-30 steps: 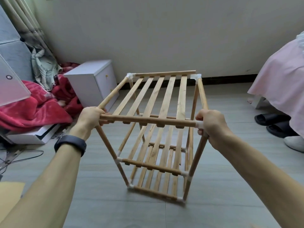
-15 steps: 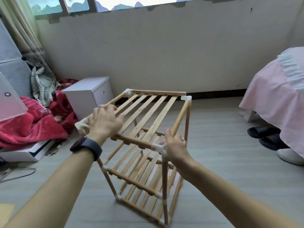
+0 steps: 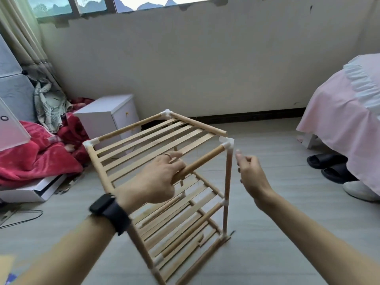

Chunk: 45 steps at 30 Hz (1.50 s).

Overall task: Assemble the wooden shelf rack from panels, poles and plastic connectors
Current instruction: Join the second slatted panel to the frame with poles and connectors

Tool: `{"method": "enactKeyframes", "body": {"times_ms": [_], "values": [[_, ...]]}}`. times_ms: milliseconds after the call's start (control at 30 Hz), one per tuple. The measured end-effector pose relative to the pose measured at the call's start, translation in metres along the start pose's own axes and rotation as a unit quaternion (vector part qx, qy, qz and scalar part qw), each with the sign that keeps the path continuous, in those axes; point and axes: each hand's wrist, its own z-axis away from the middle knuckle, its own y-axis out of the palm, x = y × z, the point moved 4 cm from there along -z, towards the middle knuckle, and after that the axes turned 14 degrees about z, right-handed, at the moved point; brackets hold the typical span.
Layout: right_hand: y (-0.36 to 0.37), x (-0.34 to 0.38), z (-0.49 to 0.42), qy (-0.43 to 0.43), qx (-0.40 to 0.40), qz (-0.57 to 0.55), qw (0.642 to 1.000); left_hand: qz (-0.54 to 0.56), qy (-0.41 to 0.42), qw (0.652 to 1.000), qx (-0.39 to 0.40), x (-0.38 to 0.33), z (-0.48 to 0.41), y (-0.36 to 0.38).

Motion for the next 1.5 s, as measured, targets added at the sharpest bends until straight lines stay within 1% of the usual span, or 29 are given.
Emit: {"method": "enactKeyframes", "body": {"times_ms": [33,100,133,167,233,333,367,400,467,533,633,700,800,933,1033,1133,1267,1400,1500], "values": [[-0.002,0.002,-0.001,-0.005,0.003,-0.006,1.0,0.014,-0.003,0.999,0.05,0.004,0.012,-0.006],[-0.001,0.004,-0.002,-0.026,0.042,-0.018,0.999,0.067,-0.032,0.986,0.152,0.006,0.03,-0.023],[0.001,0.005,-0.002,-0.03,0.069,-0.024,0.997,0.094,-0.045,0.98,0.17,0.002,0.031,-0.033],[0.002,0.006,-0.002,-0.03,0.096,-0.033,0.994,0.115,-0.054,0.979,0.156,-0.004,0.025,-0.043],[0.005,0.008,-0.001,-0.02,0.144,-0.071,0.987,0.136,-0.059,0.986,0.074,-0.018,-0.002,-0.051],[0.007,0.01,0.002,-0.003,0.199,-0.152,0.968,0.08,-0.034,0.994,-0.066,-0.046,-0.049,-0.036],[0.007,0.009,0.003,0.001,0.217,-0.172,0.961,0.076,-0.034,0.992,-0.091,-0.053,-0.061,-0.026],[0.007,0.008,0.004,0.005,0.234,-0.195,0.953,0.08,-0.044,0.991,-0.099,-0.057,-0.072,-0.015],[0.007,0.006,0.007,0.006,0.254,-0.233,0.939,0.068,-0.082,0.99,-0.094,-0.059,-0.087,0.004],[0.004,0.006,0.009,-0.009,0.247,-0.213,0.945,0.046,-0.117,0.987,-0.103,-0.055,-0.095,0.016],[0.006,0.006,0.014,-0.033,0.205,-0.115,0.972,0.074,-0.144,0.978,-0.132,-0.051,-0.102,0.02],[0.009,0.006,0.018,-0.036,0.179,-0.069,0.981,0.094,-0.159,0.972,-0.142,-0.05,-0.107,0.02],[0.009,0.007,0.02,-0.013,0.161,-0.085,0.983,0.097,-0.158,0.97,-0.156,-0.054,-0.114,0.022],[0.007,0.007,0.021,0.041,0.145,-0.103,0.983,0.084,-0.155,0.975,-0.138,-0.049,-0.117,0.027],[0.008,0.006,0.023,0.069,0.109,-0.123,0.984,0.092,-0.148,0.975,-0.14,-0.051,-0.115,0.027],[0.009,0.005,0.023,0.066,0.084,-0.099,0.989,0.094,-0.145,0.976,-0.132,-0.05,-0.114,0.027],[0.011,0.006,0.023,0.06,0.071,-0.08,0.992,0.088,-0.142,0.976,-0.139,-0.049,-0.112,0.03],[0.011,0.009,0.023,0.062,0.038,-0.022,0.997,0.095,-0.139,0.977,-0.13,-0.051,-0.114,0.03],[0.014,0.009,0.021,0.054,0.047,-0.023,0.997,0.083,-0.132,0.982,-0.106,-0.048,-0.114,0.035]]}}
